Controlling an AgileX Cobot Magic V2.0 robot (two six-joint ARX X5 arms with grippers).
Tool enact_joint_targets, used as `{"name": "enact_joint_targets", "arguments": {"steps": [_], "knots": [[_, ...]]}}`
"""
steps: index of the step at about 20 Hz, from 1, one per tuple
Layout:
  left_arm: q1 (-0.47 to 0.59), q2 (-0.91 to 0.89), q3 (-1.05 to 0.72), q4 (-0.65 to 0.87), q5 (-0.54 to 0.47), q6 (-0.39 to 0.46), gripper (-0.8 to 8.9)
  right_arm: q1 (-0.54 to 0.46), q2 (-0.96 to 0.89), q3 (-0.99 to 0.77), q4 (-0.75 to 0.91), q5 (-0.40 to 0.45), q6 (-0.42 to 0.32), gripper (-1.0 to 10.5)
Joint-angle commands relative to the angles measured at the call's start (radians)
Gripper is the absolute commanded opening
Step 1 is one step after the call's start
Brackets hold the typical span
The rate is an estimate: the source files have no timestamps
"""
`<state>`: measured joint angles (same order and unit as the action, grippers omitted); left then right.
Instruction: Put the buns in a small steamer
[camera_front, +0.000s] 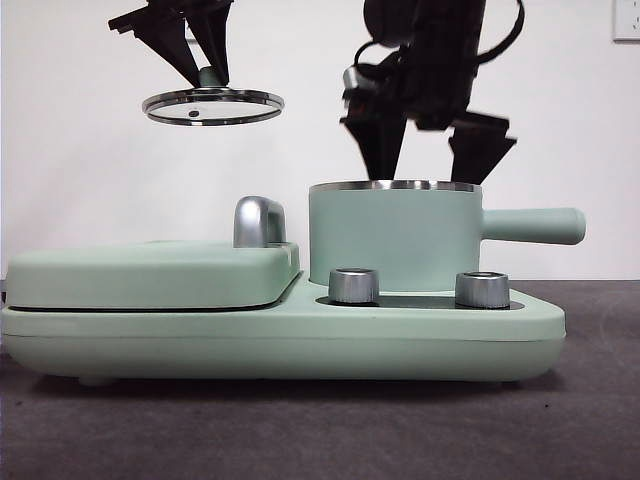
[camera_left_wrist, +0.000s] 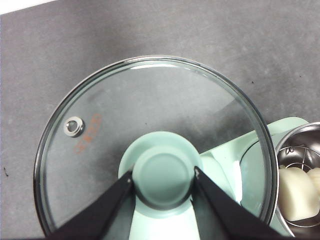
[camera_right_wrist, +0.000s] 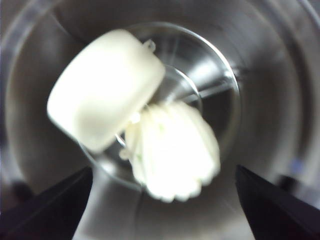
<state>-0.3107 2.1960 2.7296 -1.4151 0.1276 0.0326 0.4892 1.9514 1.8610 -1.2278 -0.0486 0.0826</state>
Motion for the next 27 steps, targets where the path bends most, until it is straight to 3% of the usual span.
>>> {"name": "enact_joint_targets", "arguments": {"steps": [1,5,9,18,23,27], "knots": [[-0.006,-0.004,0.042,-0.021,0.005,-0.008,1.20,0.002,0.019,0.098,-0.070,0.004,-0.005,4.6],[-0.006,-0.004,0.042,-0.022,0.005,-0.012,1.20,0.004,-0.036,0.164,-0.190,0.005,-0.012,4.6],[-0.006,-0.004,0.042,-0.022,0.005,-0.016,1.20,0.005,-0.187,0.112,-0.193,0.004,-0.019,4.6],[-0.074,-0.004,0.042,-0.022,0.005,-0.019,1.20,0.006,-0.843,-0.397,-0.182,-0.002,-0.019,4.6],[-0.161,-0.004,0.041,-0.022,0.005,-0.019,1.20,0.006,-1.234,-0.637,0.006,-0.009,-0.004,4.6],[-0.241,-0.004,0.040,-0.022,0.005,-0.019,1.20,0.006,-1.468,-0.756,0.062,-0.091,0.013,4.6]]}}
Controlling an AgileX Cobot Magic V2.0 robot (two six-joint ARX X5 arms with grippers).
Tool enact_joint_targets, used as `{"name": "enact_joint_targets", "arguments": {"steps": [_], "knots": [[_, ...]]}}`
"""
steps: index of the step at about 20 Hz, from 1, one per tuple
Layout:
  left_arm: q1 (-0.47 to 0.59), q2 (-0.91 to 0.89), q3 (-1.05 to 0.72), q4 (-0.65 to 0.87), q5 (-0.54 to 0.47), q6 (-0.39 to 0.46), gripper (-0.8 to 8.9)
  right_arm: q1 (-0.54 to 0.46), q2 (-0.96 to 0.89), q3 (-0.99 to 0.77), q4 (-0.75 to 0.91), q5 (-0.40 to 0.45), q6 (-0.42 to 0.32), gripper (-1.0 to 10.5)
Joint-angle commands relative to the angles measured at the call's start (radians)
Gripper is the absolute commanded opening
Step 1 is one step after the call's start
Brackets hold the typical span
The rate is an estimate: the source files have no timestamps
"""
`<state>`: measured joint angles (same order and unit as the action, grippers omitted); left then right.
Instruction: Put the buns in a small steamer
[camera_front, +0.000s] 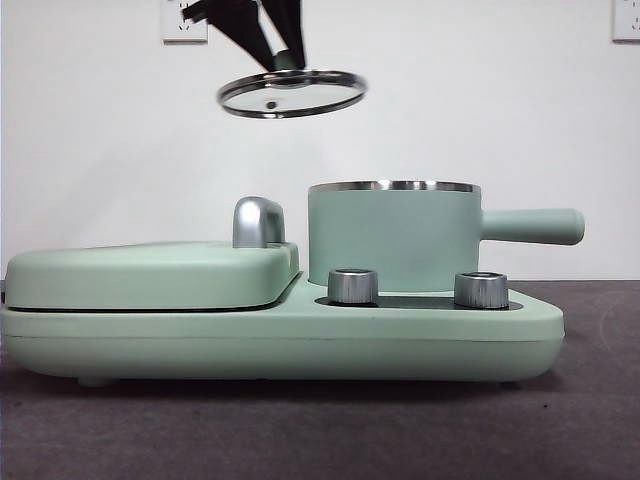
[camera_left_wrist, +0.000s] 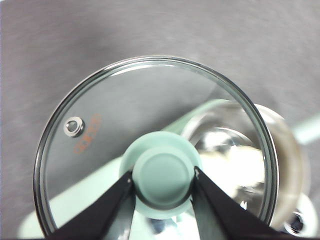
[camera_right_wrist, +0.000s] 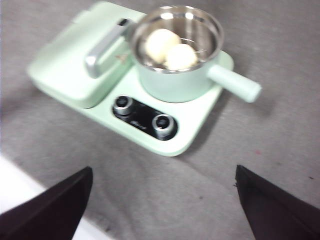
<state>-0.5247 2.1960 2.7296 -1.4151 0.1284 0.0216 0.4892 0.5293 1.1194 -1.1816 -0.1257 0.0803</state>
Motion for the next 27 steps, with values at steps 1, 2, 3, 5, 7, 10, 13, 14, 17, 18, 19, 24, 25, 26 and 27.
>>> {"name": "enact_joint_targets", "arguments": {"steps": [1,2,3,5,7,10,13,14,17,18,19,24,25,26,27], "knots": [[-0.047,-0.004,0.040,-0.023,0.004,-0.007,1.20,0.006,-0.081,-0.029,0.014,-0.018,0.017,4.6],[-0.070,-0.004,0.040,-0.023,0.004,-0.007,1.20,0.006,-0.118,-0.046,0.014,-0.035,0.018,4.6],[-0.088,-0.004,0.040,-0.024,0.004,-0.005,1.20,0.006,-0.143,-0.056,0.014,-0.051,0.024,4.6],[-0.122,-0.003,0.039,-0.024,0.004,-0.004,1.20,0.006,-0.176,-0.065,0.013,-0.058,0.037,4.6],[-0.150,-0.003,0.034,-0.025,0.004,-0.004,1.19,0.006,-0.187,-0.065,0.014,-0.058,0.043,4.6],[-0.182,-0.003,0.017,-0.028,0.004,-0.008,1.16,0.006,-0.187,-0.065,0.016,-0.058,0.047,4.6],[-0.200,-0.003,-0.012,-0.028,0.004,-0.007,0.22,0.006,-0.187,-0.065,0.018,-0.058,0.047,4.6],[-0.202,-0.003,-0.026,-0.028,0.004,-0.006,0.20,0.006,-0.187,-0.065,0.018,-0.058,0.047,4.6],[-0.202,-0.003,-0.073,-0.028,0.004,-0.002,0.18,0.006,-0.187,-0.065,0.026,-0.058,0.047,4.6],[-0.202,-0.001,-0.085,-0.028,0.004,0.005,0.18,0.006,-0.187,-0.065,0.026,-0.058,0.047,4.6],[-0.202,0.003,-0.095,-0.024,0.004,0.009,0.18,0.006,-0.187,-0.065,0.026,-0.058,0.047,4.6],[-0.202,0.034,-0.126,0.043,0.003,0.019,0.17,0.006,-0.187,-0.065,0.029,-0.058,0.047,4.6],[-0.202,0.044,-0.126,0.051,0.003,0.021,0.17,0.006,-0.187,-0.065,0.029,-0.058,0.047,4.6],[-0.202,0.055,-0.126,0.058,0.003,0.027,0.17,0.006,-0.187,-0.065,0.029,-0.058,0.047,4.6],[-0.202,0.063,-0.126,0.066,0.003,0.033,0.17,0.006,-0.187,-0.065,0.028,-0.058,0.047,4.6]]}}
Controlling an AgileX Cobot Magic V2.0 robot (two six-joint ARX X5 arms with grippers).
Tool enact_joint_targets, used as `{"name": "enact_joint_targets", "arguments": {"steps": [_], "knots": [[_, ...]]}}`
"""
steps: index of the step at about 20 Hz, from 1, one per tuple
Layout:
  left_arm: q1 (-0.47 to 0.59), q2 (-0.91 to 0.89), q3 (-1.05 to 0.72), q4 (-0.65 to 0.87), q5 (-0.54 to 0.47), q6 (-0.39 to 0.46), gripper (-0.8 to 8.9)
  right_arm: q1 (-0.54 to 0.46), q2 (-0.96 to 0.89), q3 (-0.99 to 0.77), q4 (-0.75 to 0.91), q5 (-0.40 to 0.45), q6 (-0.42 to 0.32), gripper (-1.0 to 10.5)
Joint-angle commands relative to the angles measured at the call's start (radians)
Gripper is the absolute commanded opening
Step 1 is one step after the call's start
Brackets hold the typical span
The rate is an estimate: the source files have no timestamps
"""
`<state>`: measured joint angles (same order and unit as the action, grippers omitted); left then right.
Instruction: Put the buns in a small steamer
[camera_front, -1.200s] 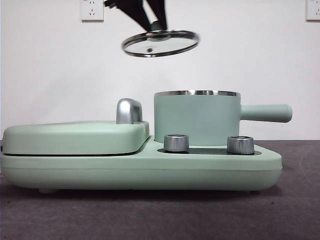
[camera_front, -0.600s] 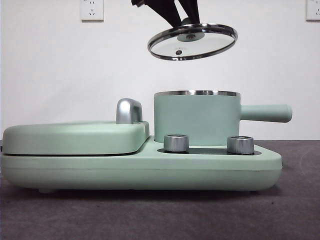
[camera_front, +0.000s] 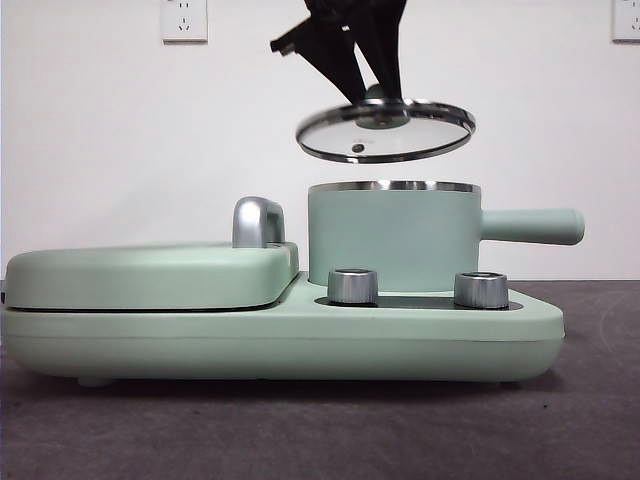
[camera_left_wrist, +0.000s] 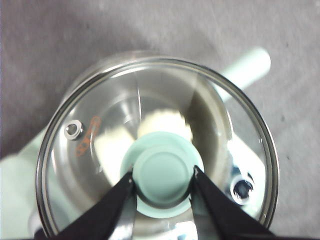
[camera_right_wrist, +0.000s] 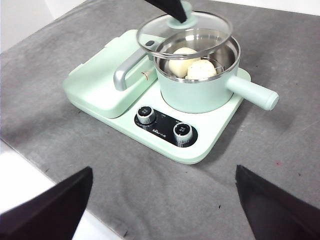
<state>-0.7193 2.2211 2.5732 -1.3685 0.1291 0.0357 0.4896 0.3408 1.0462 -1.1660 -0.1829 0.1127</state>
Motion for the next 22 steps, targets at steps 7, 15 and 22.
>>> {"name": "enact_joint_targets", "arguments": {"steps": [7,15,22], "knots": [[-0.007,0.100,0.030,0.061,-0.002,0.028,0.17,0.005,0.001,0.008,0.013,0.000,0.014,4.6],[-0.005,0.110,0.030,0.082,-0.036,0.032,0.17,0.005,0.001,0.008,0.013,0.000,0.014,4.6],[-0.001,0.117,0.030,0.082,-0.036,0.065,0.17,0.005,0.002,0.008,0.013,0.000,0.014,4.6]]}}
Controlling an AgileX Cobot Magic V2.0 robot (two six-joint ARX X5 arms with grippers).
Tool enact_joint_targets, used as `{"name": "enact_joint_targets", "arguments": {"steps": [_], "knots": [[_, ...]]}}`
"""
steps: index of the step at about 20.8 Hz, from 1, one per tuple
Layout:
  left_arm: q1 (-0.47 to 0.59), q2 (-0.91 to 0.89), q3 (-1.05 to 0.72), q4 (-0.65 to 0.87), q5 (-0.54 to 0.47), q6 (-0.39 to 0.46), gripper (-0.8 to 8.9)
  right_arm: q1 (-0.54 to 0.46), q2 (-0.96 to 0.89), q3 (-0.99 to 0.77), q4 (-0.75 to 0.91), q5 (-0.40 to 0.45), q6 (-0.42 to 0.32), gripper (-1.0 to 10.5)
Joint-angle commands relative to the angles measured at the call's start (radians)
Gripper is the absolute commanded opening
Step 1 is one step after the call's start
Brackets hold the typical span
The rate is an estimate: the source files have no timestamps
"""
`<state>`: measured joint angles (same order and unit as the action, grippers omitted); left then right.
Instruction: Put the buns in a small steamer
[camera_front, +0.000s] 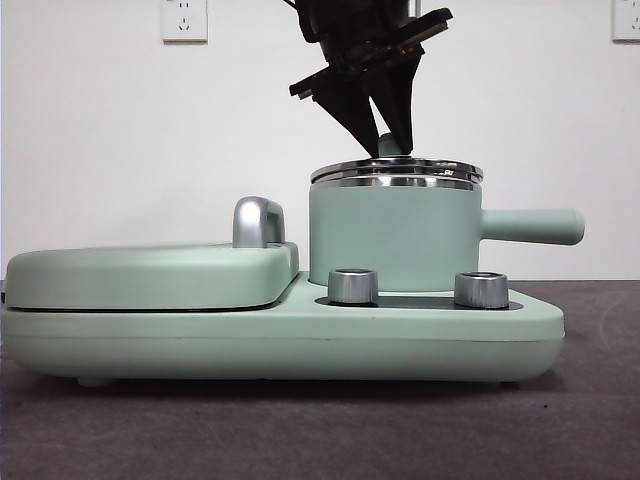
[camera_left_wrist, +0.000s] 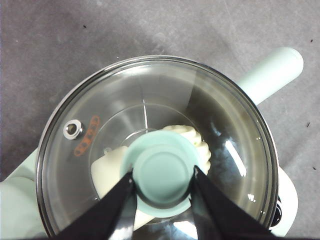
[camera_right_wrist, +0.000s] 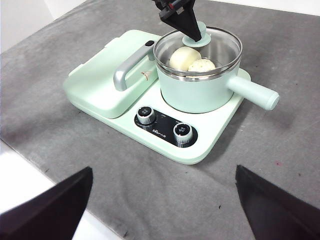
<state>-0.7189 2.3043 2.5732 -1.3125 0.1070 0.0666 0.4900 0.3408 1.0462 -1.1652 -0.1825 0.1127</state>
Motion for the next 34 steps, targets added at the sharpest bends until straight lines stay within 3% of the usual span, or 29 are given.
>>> {"name": "enact_joint_targets", "arguments": {"steps": [1,5,17,21,23,26,34], "knots": [[-0.002,0.039,0.030,0.023,-0.014,0.059,0.17,0.005,0.002,0.008,0.013,0.000,0.014,4.6],[-0.002,0.060,0.030,0.008,-0.013,0.102,0.17,0.005,0.001,0.008,0.012,0.000,0.014,4.6],[-0.003,0.068,0.030,-0.027,-0.009,0.101,0.44,0.005,0.001,0.008,0.012,0.000,0.014,4.6],[0.001,0.047,0.033,-0.021,-0.009,0.068,3.68,0.005,0.001,0.008,0.012,0.000,0.014,4.6],[0.006,0.026,0.044,-0.019,-0.009,0.047,4.54,0.005,0.002,0.008,0.013,0.000,0.014,4.6],[0.006,-0.022,0.057,-0.053,-0.009,0.019,5.37,0.005,0.001,0.008,0.012,0.000,0.014,4.6],[0.008,-0.259,0.021,-0.154,-0.001,-0.108,5.36,0.005,0.002,0.008,0.013,-0.001,0.014,4.6]]}}
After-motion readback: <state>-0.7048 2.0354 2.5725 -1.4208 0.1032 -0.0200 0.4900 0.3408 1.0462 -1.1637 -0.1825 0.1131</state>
